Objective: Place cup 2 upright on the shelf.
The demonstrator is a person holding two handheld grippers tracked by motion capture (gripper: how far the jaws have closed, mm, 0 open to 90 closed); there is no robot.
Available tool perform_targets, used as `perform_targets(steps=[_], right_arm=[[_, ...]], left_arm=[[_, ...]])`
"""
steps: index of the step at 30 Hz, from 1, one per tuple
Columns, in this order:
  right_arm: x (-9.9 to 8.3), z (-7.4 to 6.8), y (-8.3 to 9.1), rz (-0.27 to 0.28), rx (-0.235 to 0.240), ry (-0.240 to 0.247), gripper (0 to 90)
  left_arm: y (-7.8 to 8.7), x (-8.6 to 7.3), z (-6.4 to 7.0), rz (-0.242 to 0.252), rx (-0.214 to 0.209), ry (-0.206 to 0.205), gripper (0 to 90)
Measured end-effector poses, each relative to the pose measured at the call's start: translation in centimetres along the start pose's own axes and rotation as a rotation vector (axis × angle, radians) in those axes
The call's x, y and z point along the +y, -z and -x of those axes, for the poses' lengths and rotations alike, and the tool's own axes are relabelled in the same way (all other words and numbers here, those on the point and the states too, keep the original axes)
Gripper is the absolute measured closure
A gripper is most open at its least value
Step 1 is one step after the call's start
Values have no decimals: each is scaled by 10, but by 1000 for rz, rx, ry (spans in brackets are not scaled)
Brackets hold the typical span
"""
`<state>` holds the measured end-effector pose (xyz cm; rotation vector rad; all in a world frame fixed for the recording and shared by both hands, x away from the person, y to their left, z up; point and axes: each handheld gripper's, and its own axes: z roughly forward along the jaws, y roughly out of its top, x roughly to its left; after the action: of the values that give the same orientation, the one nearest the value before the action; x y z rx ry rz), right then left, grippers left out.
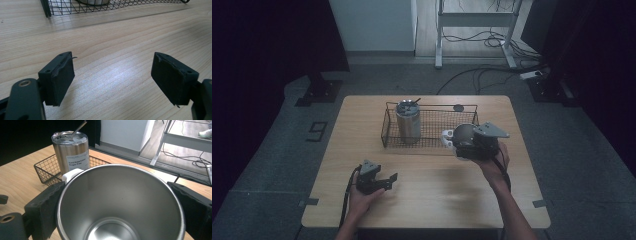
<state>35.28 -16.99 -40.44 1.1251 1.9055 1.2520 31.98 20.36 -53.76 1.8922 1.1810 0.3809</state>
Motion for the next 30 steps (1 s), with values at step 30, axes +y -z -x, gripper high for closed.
perform_targets(steps=[30], right_arm=[[19, 5, -13, 3, -1, -10, 60]], left_arm=[[2, 0, -2, 8, 1, 10, 190]])
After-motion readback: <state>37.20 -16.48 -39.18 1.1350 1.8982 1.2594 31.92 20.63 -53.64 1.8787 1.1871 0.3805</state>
